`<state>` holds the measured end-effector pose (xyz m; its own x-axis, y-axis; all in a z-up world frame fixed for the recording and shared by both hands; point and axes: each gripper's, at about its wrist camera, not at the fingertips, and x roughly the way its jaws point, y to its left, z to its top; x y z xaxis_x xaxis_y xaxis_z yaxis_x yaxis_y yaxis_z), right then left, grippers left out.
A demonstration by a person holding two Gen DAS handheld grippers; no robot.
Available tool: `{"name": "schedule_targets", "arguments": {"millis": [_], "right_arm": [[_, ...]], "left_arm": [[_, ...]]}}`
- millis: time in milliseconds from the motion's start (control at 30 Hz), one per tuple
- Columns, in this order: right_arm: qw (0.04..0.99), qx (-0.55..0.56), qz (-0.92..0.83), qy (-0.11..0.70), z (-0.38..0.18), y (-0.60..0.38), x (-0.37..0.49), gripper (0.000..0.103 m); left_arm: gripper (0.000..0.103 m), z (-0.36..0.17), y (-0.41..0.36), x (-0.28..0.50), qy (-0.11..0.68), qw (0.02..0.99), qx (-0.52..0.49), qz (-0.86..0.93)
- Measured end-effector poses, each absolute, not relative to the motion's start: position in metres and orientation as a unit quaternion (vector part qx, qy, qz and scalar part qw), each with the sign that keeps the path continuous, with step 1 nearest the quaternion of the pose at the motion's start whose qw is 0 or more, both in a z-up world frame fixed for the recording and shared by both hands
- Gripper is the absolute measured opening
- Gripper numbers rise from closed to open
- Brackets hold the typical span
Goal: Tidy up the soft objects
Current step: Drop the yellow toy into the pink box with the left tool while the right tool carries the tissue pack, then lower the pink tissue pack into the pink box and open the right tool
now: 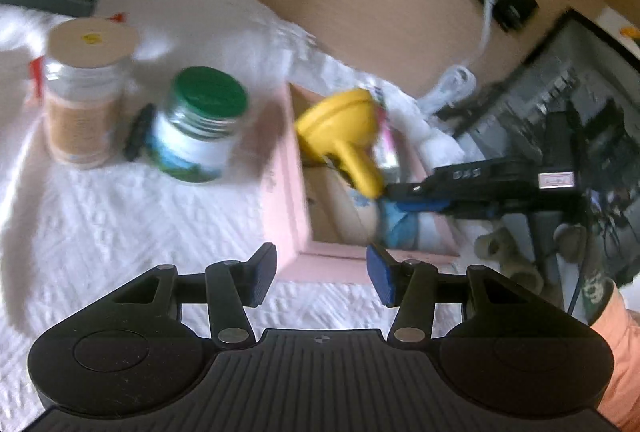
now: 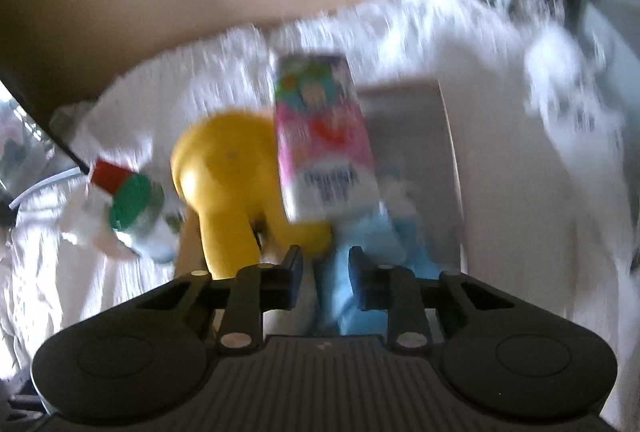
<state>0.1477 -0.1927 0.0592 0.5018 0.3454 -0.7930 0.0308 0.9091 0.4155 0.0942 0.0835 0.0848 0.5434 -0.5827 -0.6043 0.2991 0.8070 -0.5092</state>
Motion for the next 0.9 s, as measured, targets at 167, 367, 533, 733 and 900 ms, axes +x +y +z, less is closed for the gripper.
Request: {"name": "schedule_targets", "arguments": {"millis": [167, 367, 533, 733, 900], "right_arm": [[0.883, 0.172, 0.105, 0.424, 0.086, -0.198, 0.121, 0.056], [0.896, 0.199, 0.103, 0.383, 0.099, -0.203, 0.165, 0.083], [0.869, 0.267, 0.092, 0.407, 0.071, -0.21, 0.203, 0.082], [0.835, 0.321, 0.128, 0.427, 0.069, -0.218, 0.191, 0.046], [0.856, 0.295, 0.113, 0.409, 0.1, -0.222, 0.152, 0.046]], "left_arm": [[0.054, 0.088, 0.063, 0.082, 0.394, 0.868, -0.132, -0.272], [0.054, 0.108, 0.043, 0.091, 0.366, 0.879, -0.085, -0.294], [0.054, 0.115, 0.036, 0.106, 0.35, 0.892, -0.072, -0.276], [0.054, 0.107, 0.034, 0.11, 0.349, 0.892, -0.089, -0.272], [0.054, 0.095, 0.029, 0.116, 0.354, 0.892, -0.097, -0.264]]}}
